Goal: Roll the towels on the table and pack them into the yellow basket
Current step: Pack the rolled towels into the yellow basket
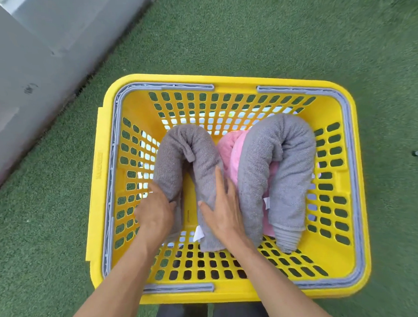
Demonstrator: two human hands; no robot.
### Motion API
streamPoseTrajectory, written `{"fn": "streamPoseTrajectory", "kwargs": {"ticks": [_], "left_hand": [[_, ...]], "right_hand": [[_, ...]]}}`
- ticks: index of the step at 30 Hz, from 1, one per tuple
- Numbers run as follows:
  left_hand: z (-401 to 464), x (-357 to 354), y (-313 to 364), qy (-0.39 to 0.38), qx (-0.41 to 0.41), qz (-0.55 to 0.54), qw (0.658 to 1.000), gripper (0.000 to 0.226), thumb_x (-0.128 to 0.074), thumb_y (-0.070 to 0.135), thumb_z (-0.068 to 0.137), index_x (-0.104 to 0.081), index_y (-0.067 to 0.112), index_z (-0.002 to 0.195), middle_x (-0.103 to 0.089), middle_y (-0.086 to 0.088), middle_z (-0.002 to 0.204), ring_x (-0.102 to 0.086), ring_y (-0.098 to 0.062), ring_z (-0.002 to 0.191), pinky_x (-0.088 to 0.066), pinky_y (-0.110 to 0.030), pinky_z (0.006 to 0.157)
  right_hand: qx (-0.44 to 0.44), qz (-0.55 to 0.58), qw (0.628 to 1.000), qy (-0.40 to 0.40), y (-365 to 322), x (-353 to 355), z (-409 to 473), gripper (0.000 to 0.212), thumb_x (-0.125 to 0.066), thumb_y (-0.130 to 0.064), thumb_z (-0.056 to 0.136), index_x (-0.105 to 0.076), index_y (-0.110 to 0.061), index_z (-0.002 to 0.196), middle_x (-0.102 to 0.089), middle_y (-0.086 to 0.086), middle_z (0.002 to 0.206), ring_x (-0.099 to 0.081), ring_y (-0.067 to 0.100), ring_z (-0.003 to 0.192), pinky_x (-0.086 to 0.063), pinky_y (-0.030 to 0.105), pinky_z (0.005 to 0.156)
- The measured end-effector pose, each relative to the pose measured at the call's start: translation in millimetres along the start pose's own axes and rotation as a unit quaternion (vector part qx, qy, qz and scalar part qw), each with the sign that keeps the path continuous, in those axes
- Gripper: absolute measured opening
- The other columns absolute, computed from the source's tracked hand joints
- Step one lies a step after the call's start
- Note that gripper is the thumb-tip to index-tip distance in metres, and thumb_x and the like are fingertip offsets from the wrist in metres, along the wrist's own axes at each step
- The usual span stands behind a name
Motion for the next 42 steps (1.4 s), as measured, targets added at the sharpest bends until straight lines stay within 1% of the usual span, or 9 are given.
{"fn": "streamPoseTrajectory", "kwargs": {"ticks": [2,5,9,15,20,23,30,36,42], "left_hand": [[-16,18,7,0.042,-0.019,-0.010,0.999,0.066,-0.049,0.051,0.093,-0.027,0.004,0.135,-0.066,-0.011,0.103,-0.066,-0.031,0.091,-0.042,-0.034,0.059],[-49,38,42,0.088,-0.080,-0.144,0.982,0.040,-0.042,0.048,0.096,-0.041,0.013,0.114,-0.066,-0.013,0.097,-0.063,-0.037,0.086,-0.046,-0.039,0.064],[-89,48,121,0.119,-0.192,-0.282,0.932,0.046,-0.041,0.053,0.092,-0.044,0.018,0.122,-0.055,-0.007,0.111,-0.058,-0.034,0.099,-0.051,-0.045,0.072],[-101,15,185,0.071,-0.190,-0.310,0.929,0.082,-0.063,0.036,0.086,-0.015,0.012,0.148,-0.035,-0.010,0.133,-0.044,-0.032,0.113,-0.045,-0.045,0.090],[-93,-1,178,0.027,-0.134,-0.310,0.941,0.087,-0.061,0.025,0.084,-0.004,0.016,0.150,-0.043,-0.012,0.121,-0.048,-0.034,0.109,-0.045,-0.046,0.082],[-92,9,174,0.034,-0.145,-0.322,0.935,0.075,-0.057,0.019,0.083,-0.016,0.013,0.145,-0.046,-0.015,0.119,-0.053,-0.039,0.104,-0.044,-0.045,0.080],[-103,64,116,0.099,-0.154,-0.385,0.905,0.062,-0.060,0.024,0.081,-0.031,0.019,0.135,-0.057,-0.013,0.117,-0.057,-0.035,0.103,-0.048,-0.045,0.083],[-76,80,-6,0.151,-0.070,-0.334,0.928,0.065,-0.063,0.017,0.083,-0.030,0.012,0.140,-0.056,-0.017,0.118,-0.057,-0.035,0.097,-0.045,-0.040,0.075],[-58,52,-17,0.128,-0.105,-0.263,0.950,0.075,-0.051,0.003,0.088,-0.010,0.018,0.149,-0.037,-0.020,0.142,-0.050,-0.043,0.114,-0.046,-0.052,0.087]], "right_hand": [[0.024,0.046,0.997,0.058,-2,31,-13,0.069,-0.060,-0.035,0.090,-0.024,-0.033,0.149,-0.039,-0.005,0.138,-0.043,0.009,0.124,-0.037,0.021,0.100],[-0.002,0.090,0.978,0.189,17,85,-29,0.036,-0.059,-0.032,0.092,-0.054,-0.028,0.128,-0.056,-0.009,0.107,-0.056,0.005,0.094,-0.051,0.030,0.085],[-0.069,0.017,0.960,0.273,63,130,-33,0.045,-0.064,-0.027,0.089,-0.049,-0.023,0.132,-0.047,-0.001,0.125,-0.043,0.011,0.118,-0.040,0.027,0.099],[-0.130,-0.108,0.957,0.234,90,141,-26,0.079,-0.071,-0.026,0.082,-0.024,-0.026,0.146,-0.034,0.012,0.145,-0.036,0.031,0.130,-0.043,0.049,0.098],[-0.171,-0.017,0.970,0.171,113,124,-17,0.097,-0.069,-0.022,0.083,0.000,-0.036,0.149,-0.048,0.024,0.130,-0.055,0.042,0.110,-0.051,0.050,0.085],[-0.161,0.071,0.966,0.189,116,137,-15,0.084,-0.064,-0.022,0.084,-0.010,-0.039,0.146,-0.060,0.016,0.121,-0.061,0.036,0.102,-0.053,0.047,0.082],[-0.017,0.159,0.961,0.224,38,139,-51,0.076,-0.065,-0.018,0.085,-0.025,-0.028,0.149,-0.035,-0.009,0.151,-0.036,0.002,0.135,-0.040,0.032,0.107],[0.041,0.169,0.969,0.177,-24,85,-48,0.076,-0.063,-0.009,0.081,-0.030,-0.022,0.148,-0.039,-0.004,0.150,-0.034,0.005,0.138,-0.030,0.026,0.113],[-0.066,0.115,0.985,0.106,-8,20,-37,0.080,-0.063,-0.021,0.085,-0.020,-0.018,0.151,-0.039,0.015,0.146,-0.038,0.027,0.132,-0.028,0.031,0.108]]}}
Point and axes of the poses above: each hand's wrist, its own z-axis towards the middle knuckle, its own x-axis out of the back of the hand, y = z × x, the point moved 9 cm from there along z, towards the middle knuckle
